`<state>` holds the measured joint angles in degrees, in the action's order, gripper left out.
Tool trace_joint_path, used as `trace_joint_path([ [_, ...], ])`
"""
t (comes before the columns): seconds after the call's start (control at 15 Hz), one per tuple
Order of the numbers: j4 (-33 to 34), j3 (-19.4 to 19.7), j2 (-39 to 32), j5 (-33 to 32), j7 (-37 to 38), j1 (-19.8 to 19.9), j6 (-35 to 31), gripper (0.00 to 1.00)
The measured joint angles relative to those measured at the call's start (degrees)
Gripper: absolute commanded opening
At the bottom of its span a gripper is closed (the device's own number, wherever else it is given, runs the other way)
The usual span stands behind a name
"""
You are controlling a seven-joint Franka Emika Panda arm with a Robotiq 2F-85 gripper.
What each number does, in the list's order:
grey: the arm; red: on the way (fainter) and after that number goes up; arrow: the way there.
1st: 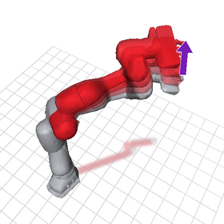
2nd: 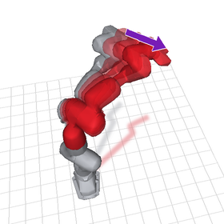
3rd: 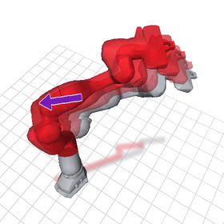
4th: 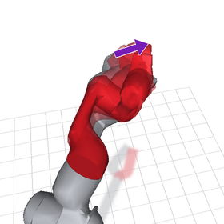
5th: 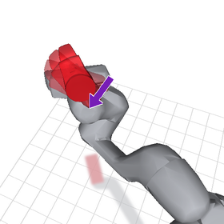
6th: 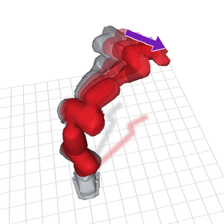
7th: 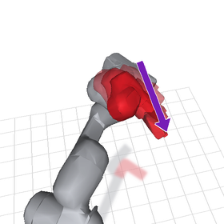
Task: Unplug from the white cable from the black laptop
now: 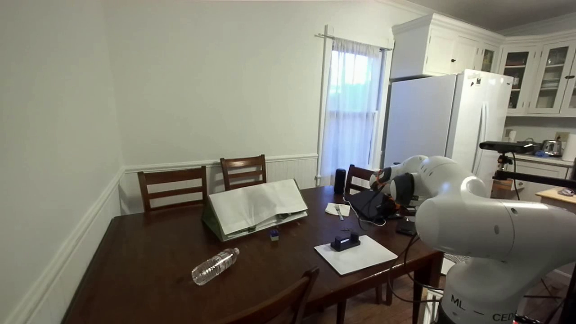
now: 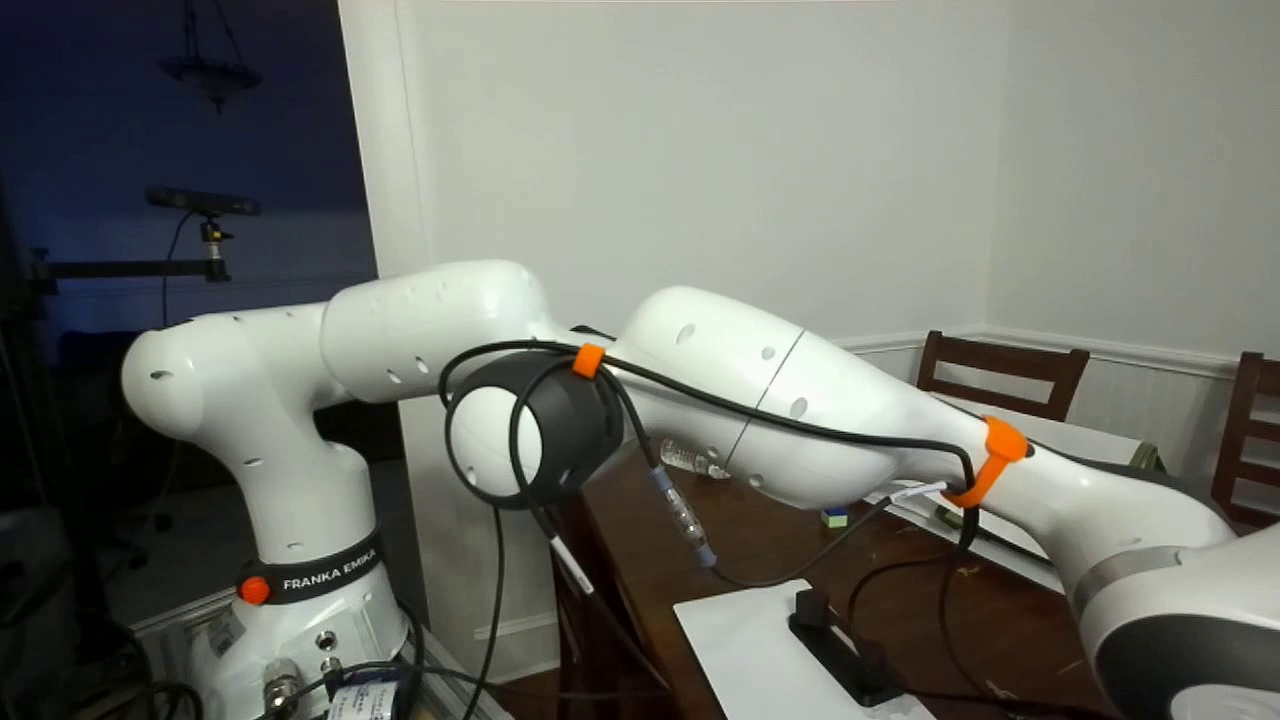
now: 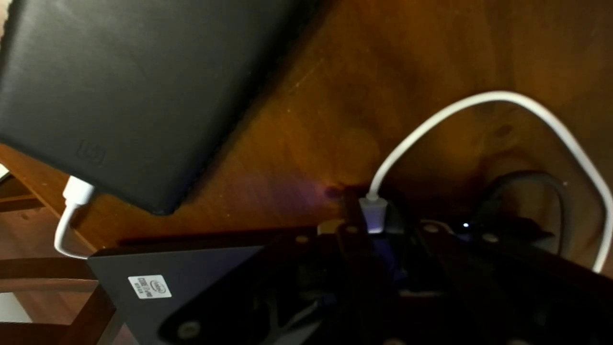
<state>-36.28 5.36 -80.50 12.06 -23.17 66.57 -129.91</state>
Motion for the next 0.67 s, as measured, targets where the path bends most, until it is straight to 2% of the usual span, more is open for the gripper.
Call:
trace_joint_path([
  [0.33, 0.5, 0.4, -0.1, -0.2, -0.2, -0.2, 0.8, 0.04],
  [0.67, 1.7, 1.1, 0.0, -1.1, -2.9, -0.2, 6.1, 0.04],
])
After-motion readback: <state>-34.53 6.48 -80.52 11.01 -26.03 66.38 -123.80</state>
